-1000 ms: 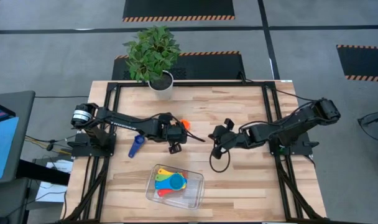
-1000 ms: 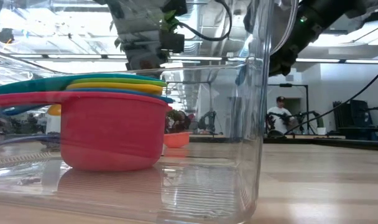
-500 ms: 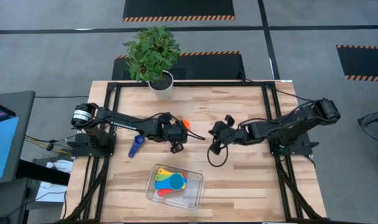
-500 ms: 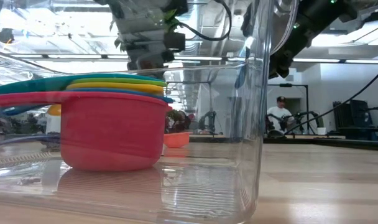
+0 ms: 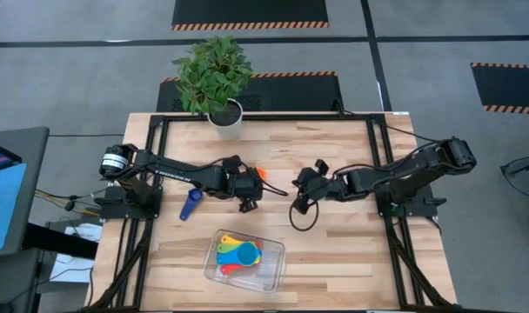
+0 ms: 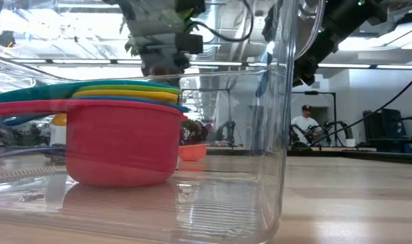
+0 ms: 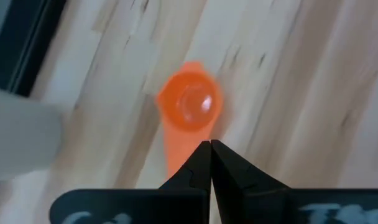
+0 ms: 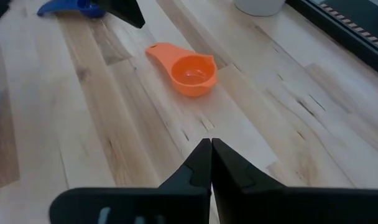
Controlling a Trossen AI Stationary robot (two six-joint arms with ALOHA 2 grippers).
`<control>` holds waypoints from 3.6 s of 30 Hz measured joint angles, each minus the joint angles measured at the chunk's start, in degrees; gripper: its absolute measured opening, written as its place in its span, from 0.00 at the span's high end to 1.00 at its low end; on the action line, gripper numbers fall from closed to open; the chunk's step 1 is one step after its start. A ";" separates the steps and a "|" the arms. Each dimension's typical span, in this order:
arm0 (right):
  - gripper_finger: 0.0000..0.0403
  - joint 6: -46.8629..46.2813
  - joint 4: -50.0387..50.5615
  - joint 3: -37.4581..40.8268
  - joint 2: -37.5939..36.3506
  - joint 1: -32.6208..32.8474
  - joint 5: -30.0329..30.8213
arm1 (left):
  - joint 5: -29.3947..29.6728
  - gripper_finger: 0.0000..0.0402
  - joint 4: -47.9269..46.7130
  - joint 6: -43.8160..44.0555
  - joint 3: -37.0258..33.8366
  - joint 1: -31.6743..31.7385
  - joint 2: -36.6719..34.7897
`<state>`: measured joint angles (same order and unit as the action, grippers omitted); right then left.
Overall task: Nest measuring cups in basket
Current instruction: Stack the orange measuring cup on top of the light blue measuring cup
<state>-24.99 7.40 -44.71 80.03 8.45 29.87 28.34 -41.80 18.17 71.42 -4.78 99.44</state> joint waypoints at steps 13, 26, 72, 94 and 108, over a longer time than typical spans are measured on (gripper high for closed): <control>0.92 10.79 -15.45 -0.26 0.00 -3.62 -3.69 | 16.75 1.00 -28.69 15.02 -0.06 -0.72 -5.68; 0.94 35.96 -3.93 -19.95 15.92 -15.80 -33.22 | 18.31 1.00 -12.67 30.90 -27.06 -9.99 -32.60; 0.97 29.07 55.76 -53.40 42.18 -9.77 -22.71 | 18.22 1.00 -11.26 34.05 -33.48 -11.72 -37.94; 0.97 -0.77 21.28 -53.51 28.29 20.62 -13.10 | 18.55 1.00 -10.57 29.35 -33.48 -11.82 -37.94; 0.97 -0.52 4.86 -53.37 40.15 18.09 -13.29 | 13.65 1.00 -6.72 24.33 -33.43 -12.01 -37.35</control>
<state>-25.51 12.26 -98.08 120.18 26.54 16.58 41.99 -48.52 42.51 37.99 -16.78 62.08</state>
